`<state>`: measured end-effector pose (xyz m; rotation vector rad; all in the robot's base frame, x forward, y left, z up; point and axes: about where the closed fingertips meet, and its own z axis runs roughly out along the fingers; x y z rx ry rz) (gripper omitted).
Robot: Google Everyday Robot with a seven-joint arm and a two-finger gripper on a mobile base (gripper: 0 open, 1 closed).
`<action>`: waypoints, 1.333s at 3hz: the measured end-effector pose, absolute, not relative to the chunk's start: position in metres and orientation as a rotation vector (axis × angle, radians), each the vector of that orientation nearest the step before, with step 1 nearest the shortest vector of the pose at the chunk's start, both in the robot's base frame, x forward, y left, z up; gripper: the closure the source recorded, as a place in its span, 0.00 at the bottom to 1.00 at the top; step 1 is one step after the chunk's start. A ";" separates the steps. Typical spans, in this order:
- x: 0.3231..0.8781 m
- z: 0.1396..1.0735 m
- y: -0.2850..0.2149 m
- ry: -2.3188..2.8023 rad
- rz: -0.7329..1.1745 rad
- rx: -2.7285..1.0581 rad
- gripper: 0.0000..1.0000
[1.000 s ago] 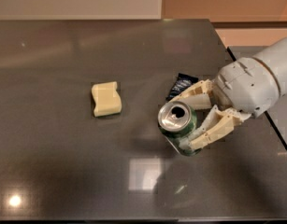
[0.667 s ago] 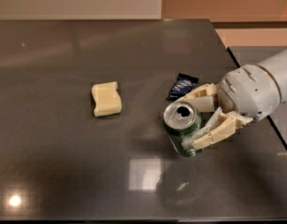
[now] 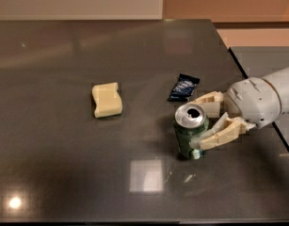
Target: Place green can upright
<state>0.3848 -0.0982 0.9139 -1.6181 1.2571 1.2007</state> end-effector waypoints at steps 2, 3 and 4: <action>0.398 0.901 -0.109 1.252 1.279 -1.506 1.00; 0.403 0.900 -0.114 1.236 1.321 -1.461 0.82; 0.406 0.895 -0.116 1.222 1.359 -1.435 0.59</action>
Offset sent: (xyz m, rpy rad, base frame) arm 0.0160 -0.0225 -0.0186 0.1454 0.1252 -0.0309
